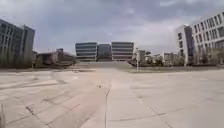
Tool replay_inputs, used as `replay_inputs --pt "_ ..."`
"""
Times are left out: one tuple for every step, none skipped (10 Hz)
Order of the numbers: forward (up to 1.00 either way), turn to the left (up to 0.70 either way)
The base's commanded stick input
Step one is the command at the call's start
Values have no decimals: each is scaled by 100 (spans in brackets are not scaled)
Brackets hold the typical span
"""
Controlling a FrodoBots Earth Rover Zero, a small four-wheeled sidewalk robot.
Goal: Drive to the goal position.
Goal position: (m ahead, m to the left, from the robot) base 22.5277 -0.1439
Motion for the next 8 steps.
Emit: replay_inputs --pt "70 0" --pt "70 0" --pt "70 0" --pt "70 0" --pt "70 0" --pt "70 0" --pt "70 0" --pt "70 0"
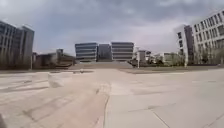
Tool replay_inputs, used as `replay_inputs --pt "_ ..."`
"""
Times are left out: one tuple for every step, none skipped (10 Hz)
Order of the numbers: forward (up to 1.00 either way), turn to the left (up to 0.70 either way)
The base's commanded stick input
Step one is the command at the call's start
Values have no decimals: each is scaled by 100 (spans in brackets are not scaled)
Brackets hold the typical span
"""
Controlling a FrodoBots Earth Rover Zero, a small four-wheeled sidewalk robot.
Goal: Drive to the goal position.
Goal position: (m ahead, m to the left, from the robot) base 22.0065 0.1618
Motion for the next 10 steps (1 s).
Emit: replay_inputs --pt "70 0" --pt "70 0" --pt "70 0" --pt "70 0" --pt "70 0" --pt "70 0" --pt "70 0" --pt "70 0" --pt "70 0" --pt "70 0"
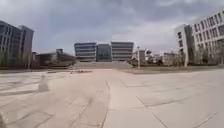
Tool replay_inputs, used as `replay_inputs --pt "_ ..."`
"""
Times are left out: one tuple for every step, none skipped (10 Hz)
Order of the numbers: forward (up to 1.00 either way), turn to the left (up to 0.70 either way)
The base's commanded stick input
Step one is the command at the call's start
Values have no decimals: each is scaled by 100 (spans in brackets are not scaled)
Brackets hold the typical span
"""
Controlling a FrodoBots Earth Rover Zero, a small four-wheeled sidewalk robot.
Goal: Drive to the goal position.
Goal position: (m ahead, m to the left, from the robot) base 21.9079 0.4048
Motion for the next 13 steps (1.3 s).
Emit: replay_inputs --pt "70 0" --pt "70 0" --pt "70 0" --pt "70 0" --pt "70 0" --pt "70 0" --pt "70 0" --pt "70 0" --pt "70 0" --pt "70 0" --pt "70 0" --pt "70 0" --pt "70 0"
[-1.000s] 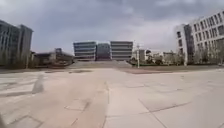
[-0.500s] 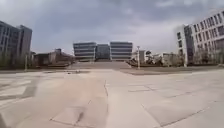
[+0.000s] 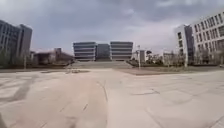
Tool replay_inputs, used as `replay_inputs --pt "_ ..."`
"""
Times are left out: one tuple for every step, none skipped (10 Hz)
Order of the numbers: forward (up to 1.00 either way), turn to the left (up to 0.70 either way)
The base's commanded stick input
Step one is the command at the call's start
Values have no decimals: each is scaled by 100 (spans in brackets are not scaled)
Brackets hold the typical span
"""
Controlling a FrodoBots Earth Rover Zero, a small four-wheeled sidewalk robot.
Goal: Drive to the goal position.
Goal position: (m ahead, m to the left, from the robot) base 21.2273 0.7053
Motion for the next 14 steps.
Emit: replay_inputs --pt "70 0" --pt "70 0" --pt "70 0" --pt "70 0" --pt "70 0" --pt "70 0" --pt "70 0" --pt "70 0" --pt "70 0" --pt "70 0" --pt "70 0" --pt "70 0" --pt "70 0" --pt "70 0"
